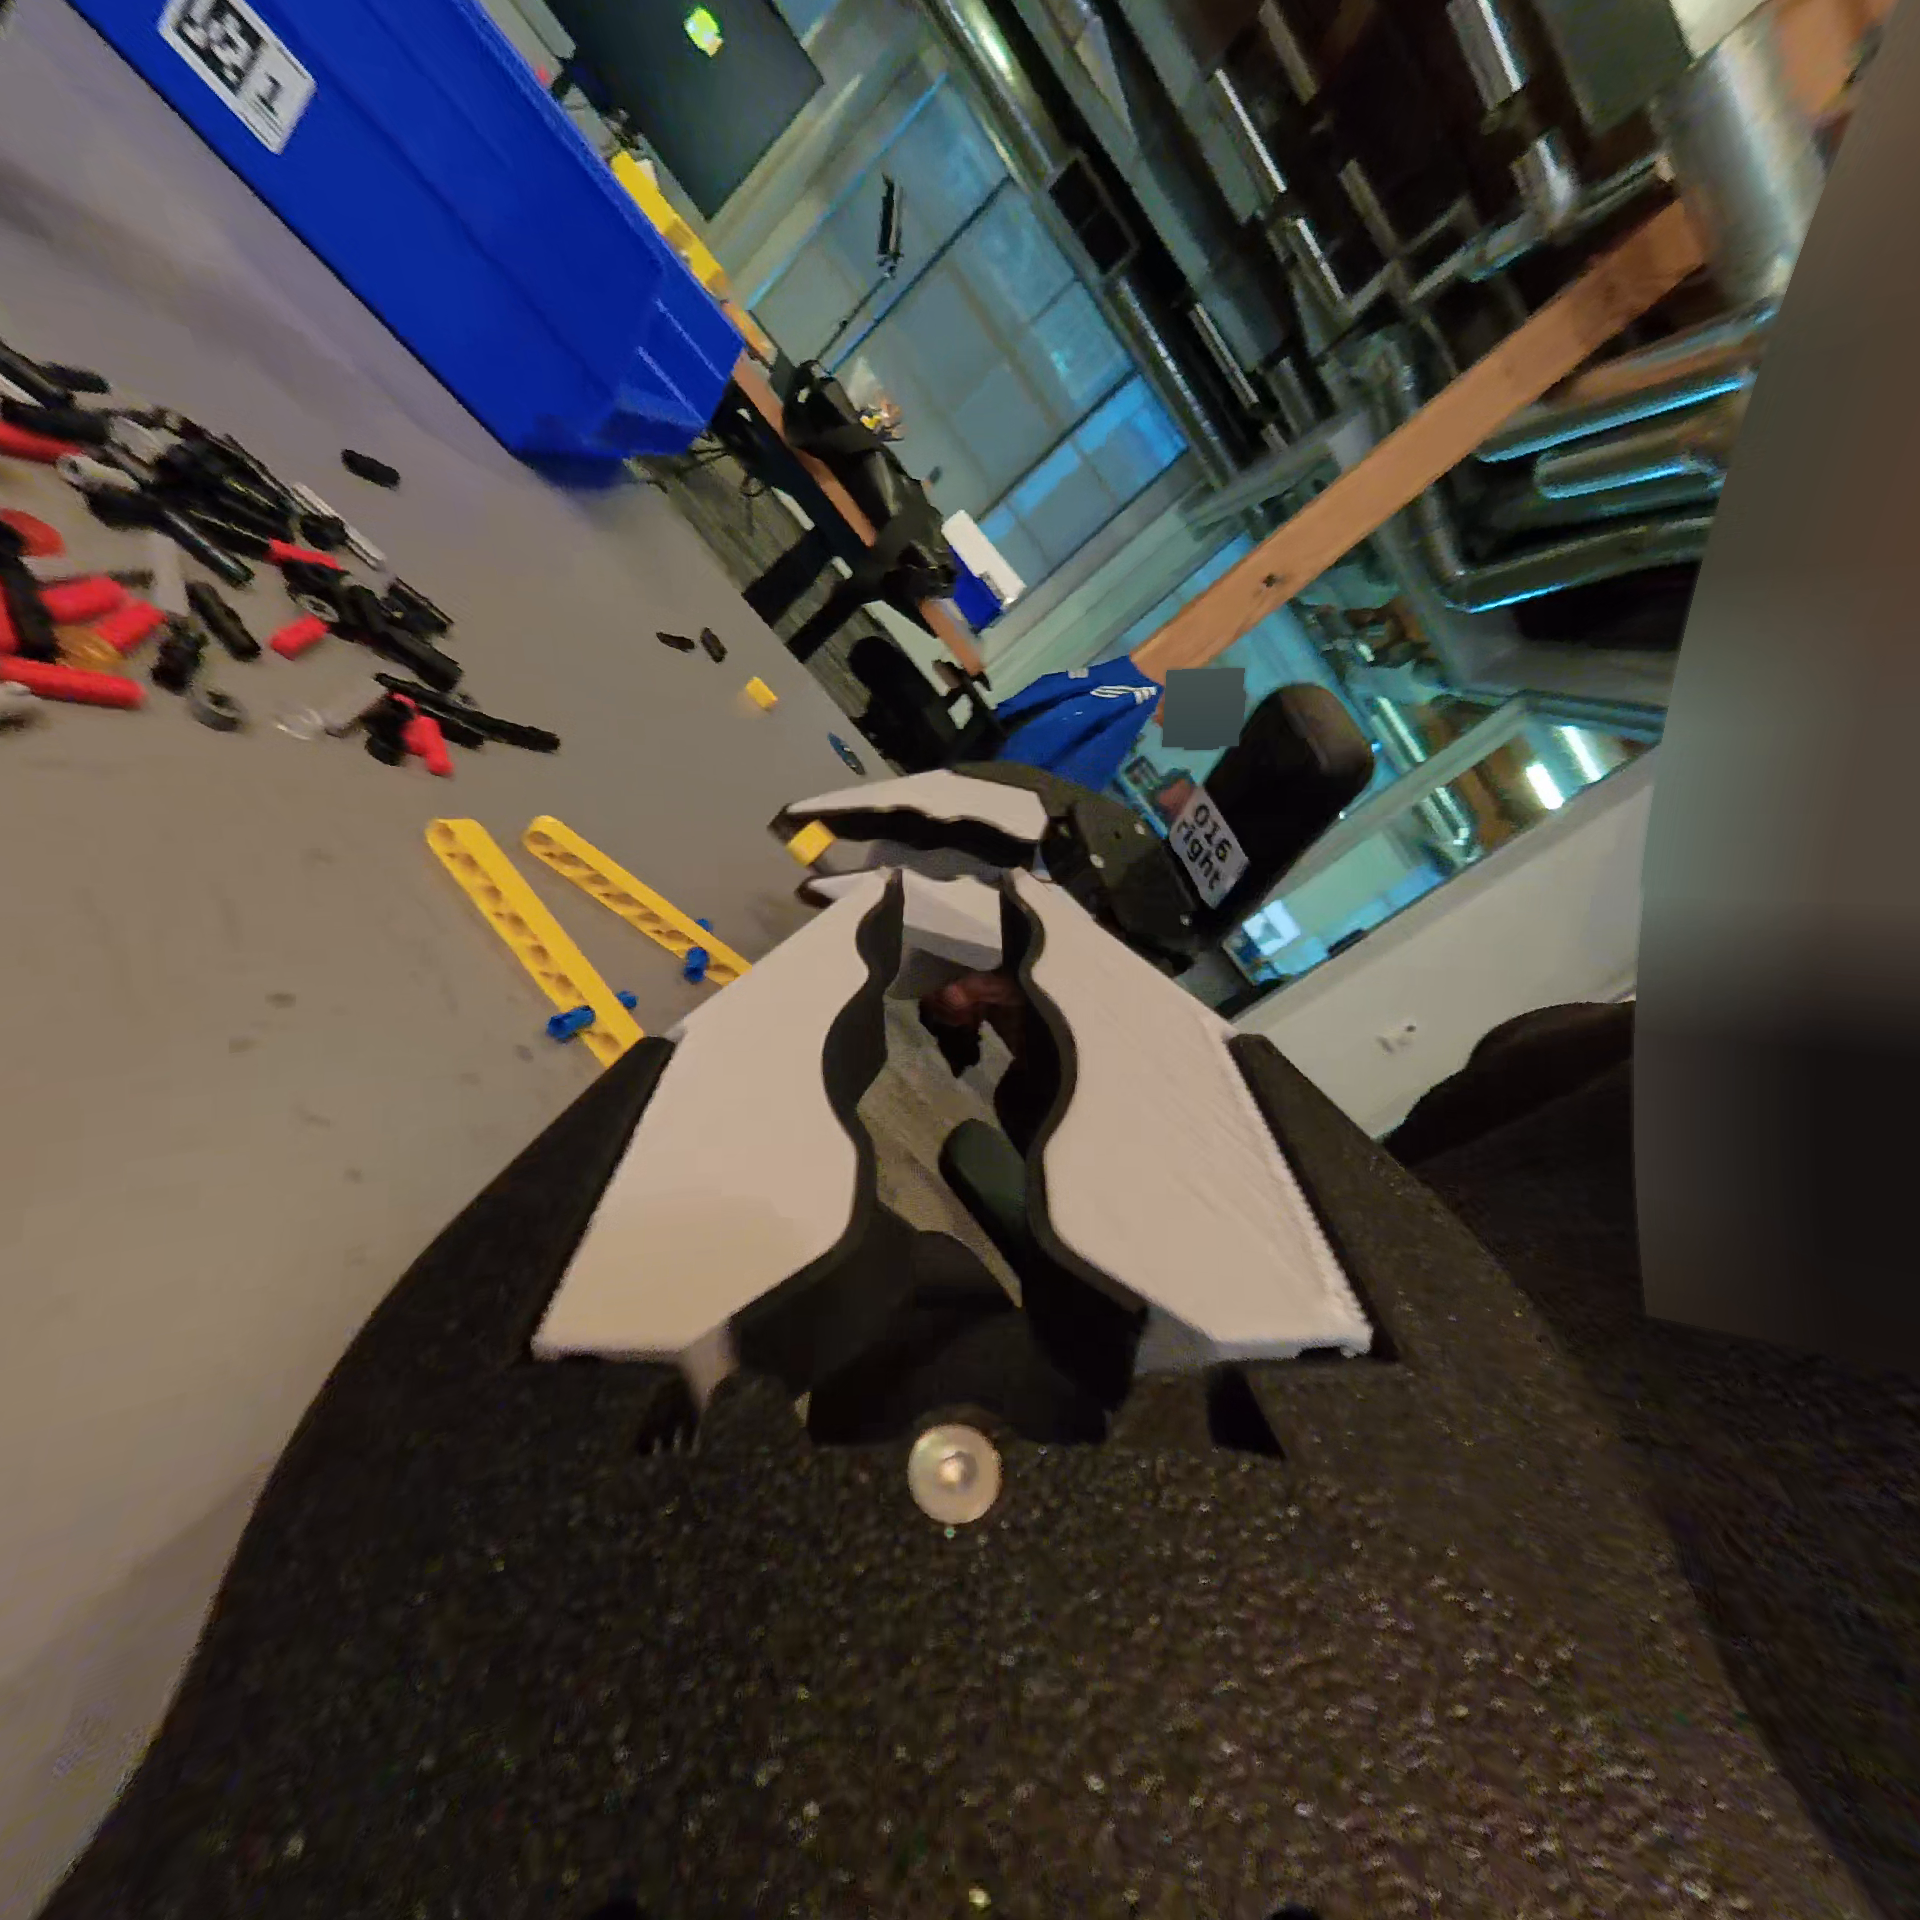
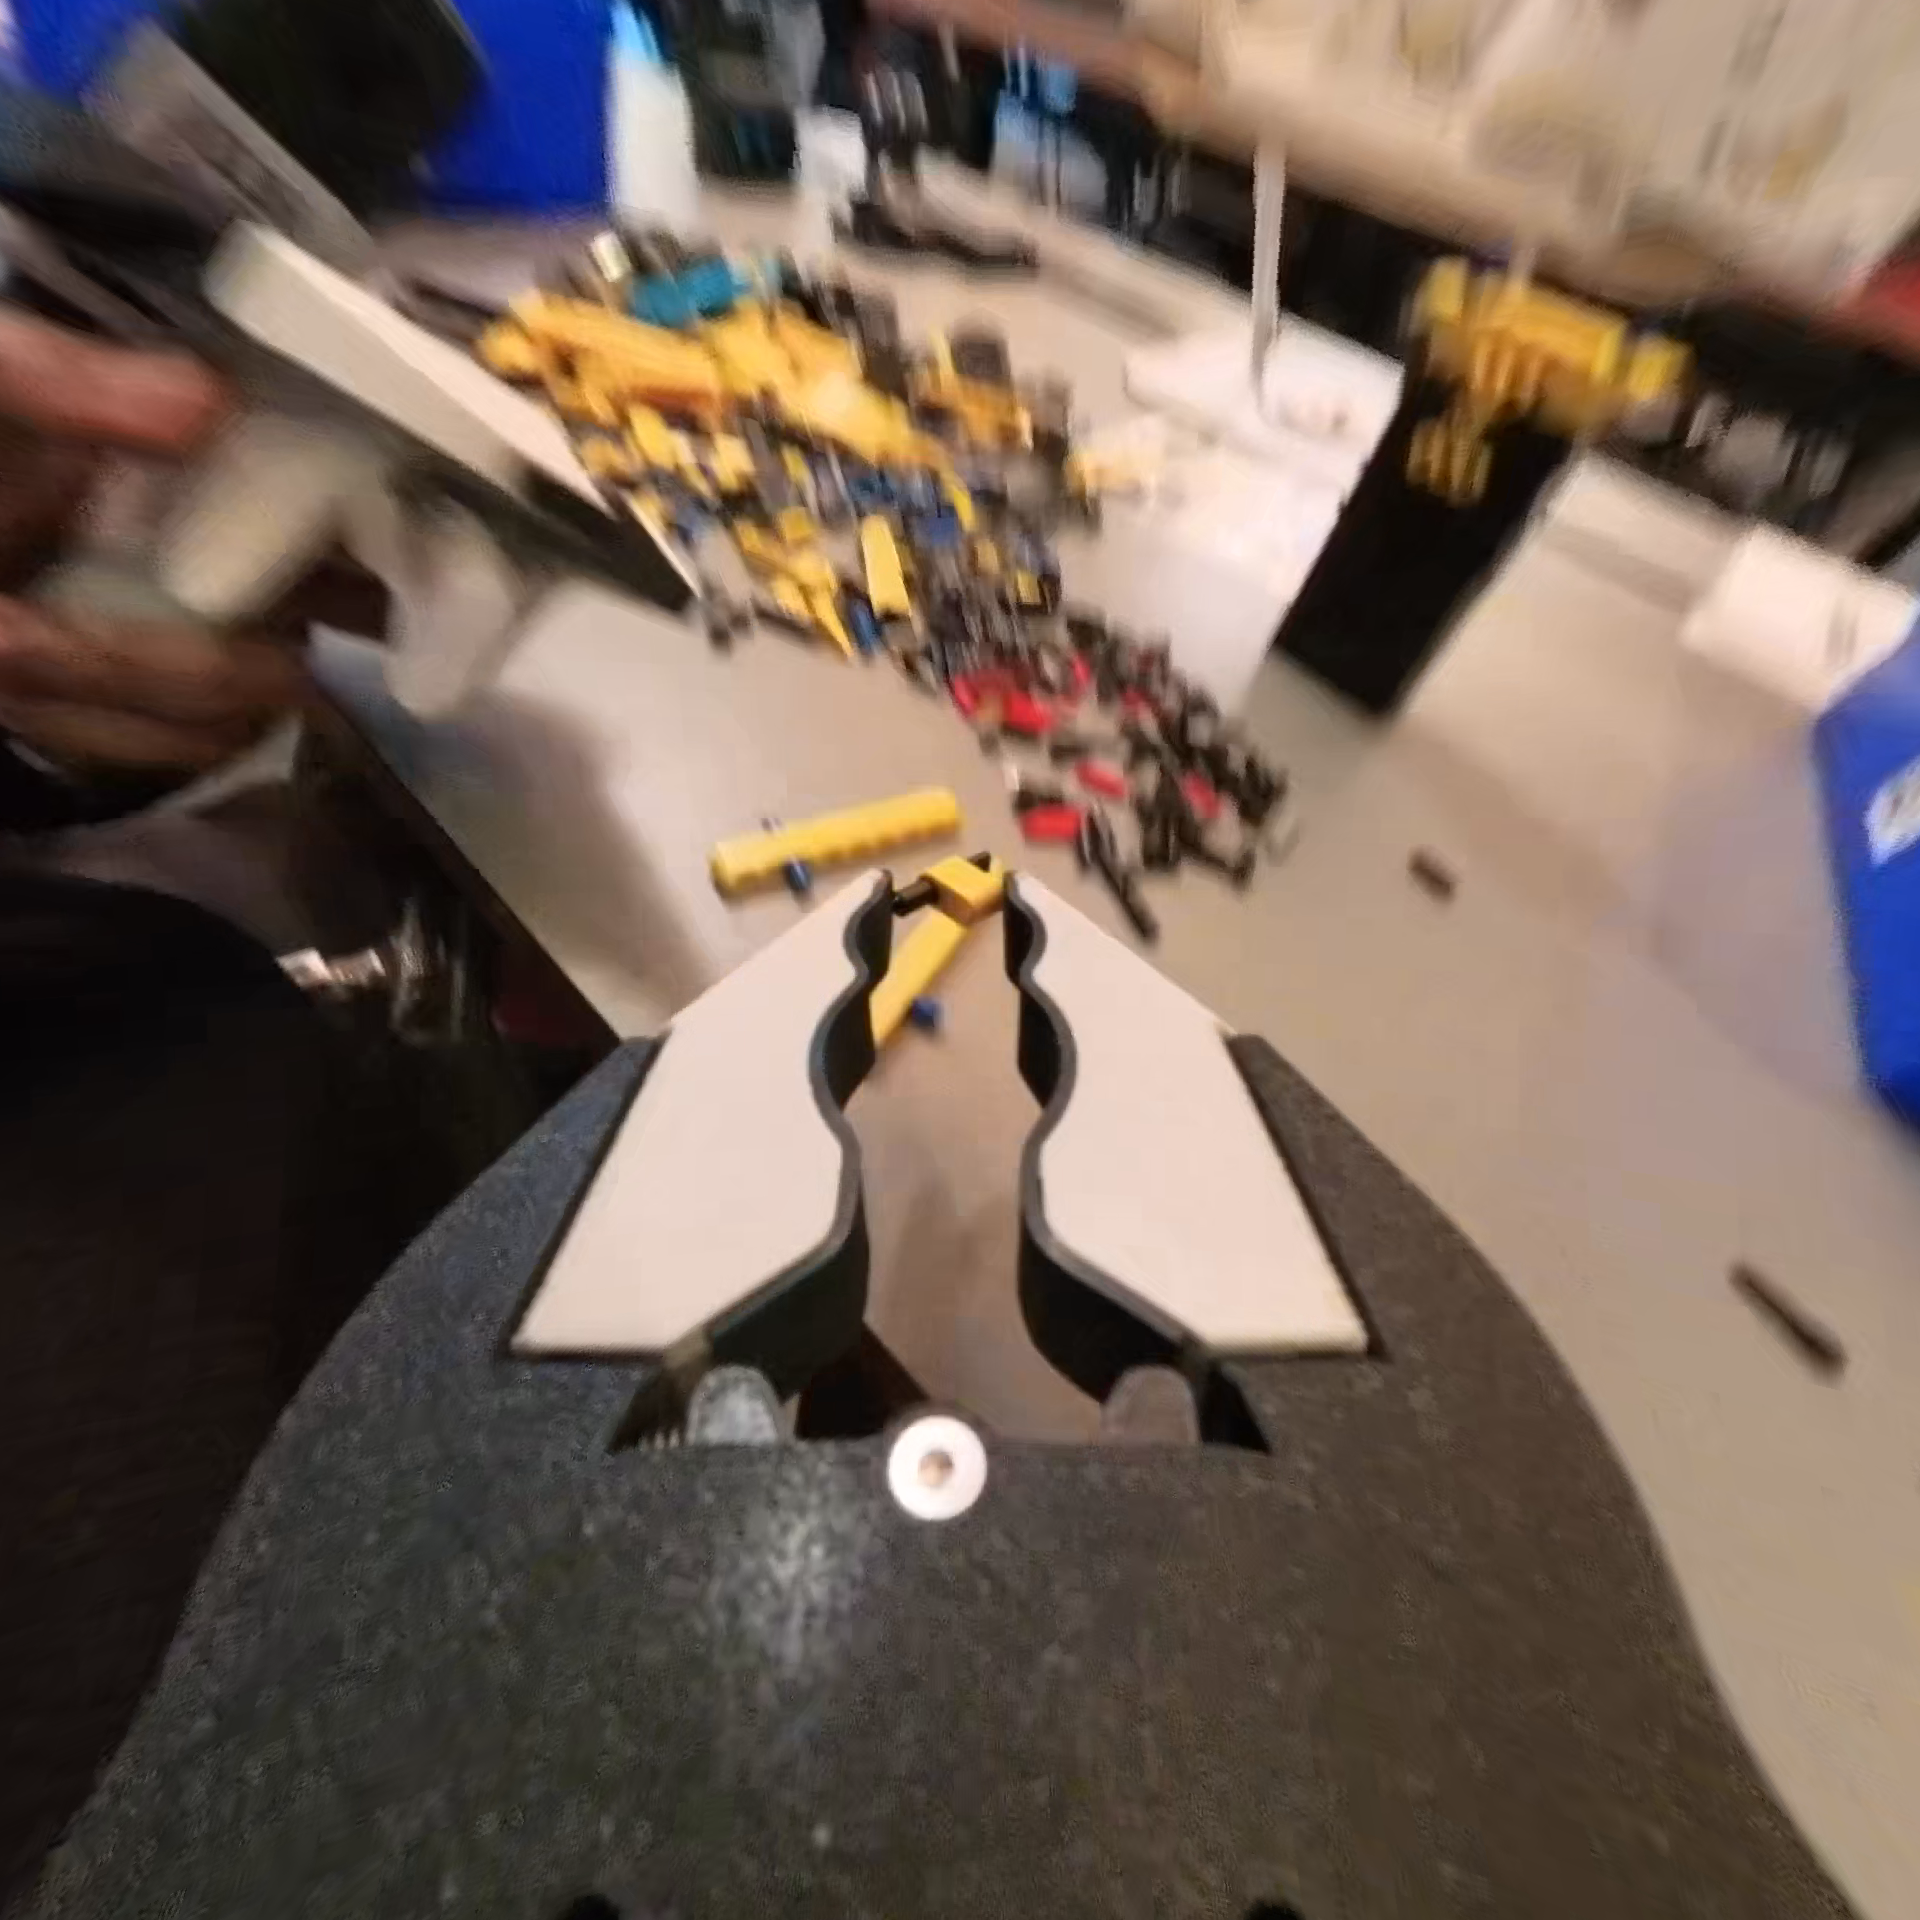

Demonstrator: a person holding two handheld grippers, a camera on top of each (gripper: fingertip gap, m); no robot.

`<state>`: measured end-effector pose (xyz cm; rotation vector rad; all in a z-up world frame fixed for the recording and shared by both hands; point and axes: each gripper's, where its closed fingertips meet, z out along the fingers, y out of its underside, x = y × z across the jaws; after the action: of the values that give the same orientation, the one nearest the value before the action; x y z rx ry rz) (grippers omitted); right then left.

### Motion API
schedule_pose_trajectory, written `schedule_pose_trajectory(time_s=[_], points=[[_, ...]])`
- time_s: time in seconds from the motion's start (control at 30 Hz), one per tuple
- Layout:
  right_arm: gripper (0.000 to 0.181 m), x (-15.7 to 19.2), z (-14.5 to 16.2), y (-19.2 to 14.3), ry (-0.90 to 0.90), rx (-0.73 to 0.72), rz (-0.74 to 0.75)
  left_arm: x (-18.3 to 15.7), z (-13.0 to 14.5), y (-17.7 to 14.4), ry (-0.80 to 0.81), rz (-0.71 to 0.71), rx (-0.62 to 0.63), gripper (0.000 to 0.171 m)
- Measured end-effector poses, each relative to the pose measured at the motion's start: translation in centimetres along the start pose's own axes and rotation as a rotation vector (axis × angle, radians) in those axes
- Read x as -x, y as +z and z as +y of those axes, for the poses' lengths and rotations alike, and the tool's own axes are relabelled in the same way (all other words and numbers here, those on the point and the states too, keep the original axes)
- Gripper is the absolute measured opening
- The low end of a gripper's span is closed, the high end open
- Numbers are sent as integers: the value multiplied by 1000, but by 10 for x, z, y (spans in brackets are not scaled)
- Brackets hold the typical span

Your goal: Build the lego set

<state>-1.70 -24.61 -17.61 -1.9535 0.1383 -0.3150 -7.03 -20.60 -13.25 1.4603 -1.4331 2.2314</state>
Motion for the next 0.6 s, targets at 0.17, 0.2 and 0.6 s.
schedule_pose_trajectory(time_s=[0.17,0.2,0.6], points=[[21,-10,34,6,130,138,0,7,-3,-3,60,-79,12,18],[21,-10,33,6,128,139,0,8,-3,-4,68,-90,15,18],[38,-31,25,-8,87,121,85,18,-21,-15,161,-185,27,18]])
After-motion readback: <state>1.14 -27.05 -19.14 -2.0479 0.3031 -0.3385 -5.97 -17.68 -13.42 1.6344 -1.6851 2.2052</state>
